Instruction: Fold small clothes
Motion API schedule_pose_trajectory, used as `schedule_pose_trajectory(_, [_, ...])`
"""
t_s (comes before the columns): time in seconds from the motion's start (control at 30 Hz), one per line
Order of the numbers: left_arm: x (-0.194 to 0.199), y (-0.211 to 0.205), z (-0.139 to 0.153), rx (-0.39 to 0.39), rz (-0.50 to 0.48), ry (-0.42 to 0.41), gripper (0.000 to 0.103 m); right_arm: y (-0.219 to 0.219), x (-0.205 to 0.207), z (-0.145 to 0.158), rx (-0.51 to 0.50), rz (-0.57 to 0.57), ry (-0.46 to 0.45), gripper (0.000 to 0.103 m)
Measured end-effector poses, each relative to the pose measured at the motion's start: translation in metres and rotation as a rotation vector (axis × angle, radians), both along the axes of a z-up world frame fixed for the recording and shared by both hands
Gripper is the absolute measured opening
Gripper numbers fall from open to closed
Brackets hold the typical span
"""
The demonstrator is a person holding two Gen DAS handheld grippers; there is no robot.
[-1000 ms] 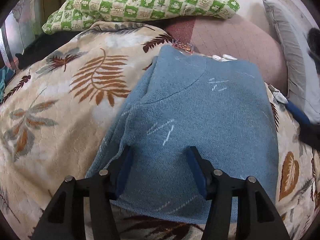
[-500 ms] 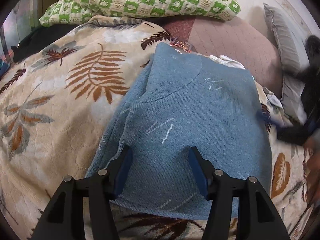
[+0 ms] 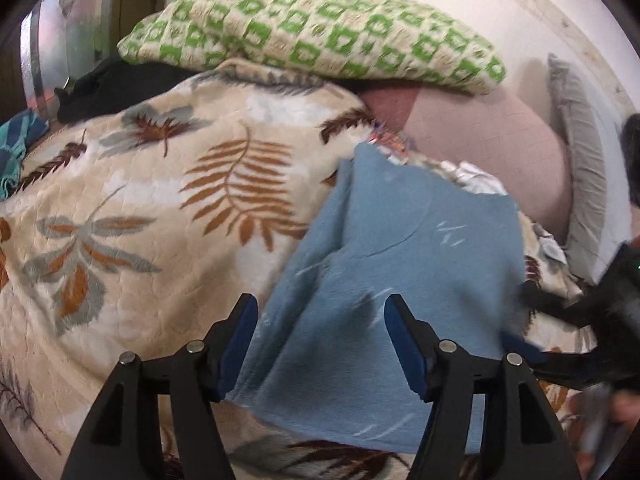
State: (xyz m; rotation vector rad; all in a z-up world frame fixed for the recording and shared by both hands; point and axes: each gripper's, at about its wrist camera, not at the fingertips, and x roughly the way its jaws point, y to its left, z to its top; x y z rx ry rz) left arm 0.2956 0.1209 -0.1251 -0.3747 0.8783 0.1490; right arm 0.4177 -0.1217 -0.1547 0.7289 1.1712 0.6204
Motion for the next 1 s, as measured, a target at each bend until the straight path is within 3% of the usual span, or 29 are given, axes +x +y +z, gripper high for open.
schedule_pose_trajectory(0.07, [0.001, 0.003, -0.003, -0.010, 0.007, 0.013, 0.067, -0.001, -0.002, 0.011, -0.022, -0.001, 0.029, 0.087])
schedule_pose_trajectory(0.17, [0.002, 0.005, -0.004, -0.025, 0.009, 0.013, 0.067, 0.002, -0.018, 0.038, -0.025, 0.064, -0.067, 0.087])
schedule_pose_trajectory(0.2, [0.003, 0.006, -0.004, -0.025, 0.009, 0.013, 0.067, 0.004, -0.025, 0.035, -0.051, 0.077, -0.071, 0.087])
schedule_pose_trajectory(0.3, [0.003, 0.003, -0.006, -0.019, -0.003, 0.022, 0.067, 0.017, -0.032, -0.012, -0.106, 0.126, 0.050, 0.088])
schedule_pose_trajectory(0.43, [0.003, 0.003, -0.005, -0.011, -0.002, 0.024, 0.067, 0.018, -0.034, 0.016, -0.120, 0.111, 0.006, 0.088])
schedule_pose_trajectory(0.53, [0.003, 0.003, -0.005, -0.016, -0.003, 0.022, 0.067, 0.022, -0.029, 0.045, -0.120, 0.143, -0.100, 0.088])
schedule_pose_trajectory(0.7, [0.004, 0.005, -0.010, -0.019, 0.002, 0.039, 0.067, 0.005, 0.027, 0.053, -0.044, -0.005, -0.147, 0.088])
schedule_pose_trajectory(0.83, [0.006, 0.001, -0.012, -0.018, -0.007, 0.043, 0.067, -0.025, 0.070, 0.023, 0.048, -0.143, -0.107, 0.087])
schedule_pose_trajectory(0.93, [0.008, -0.004, -0.015, -0.010, -0.031, 0.056, 0.067, -0.030, 0.089, -0.007, 0.139, -0.171, -0.095, 0.087])
schedule_pose_trajectory(1.0, [0.010, -0.005, -0.014, 0.001, -0.031, 0.052, 0.067, -0.021, 0.092, 0.000, 0.075, -0.139, -0.127, 0.087])
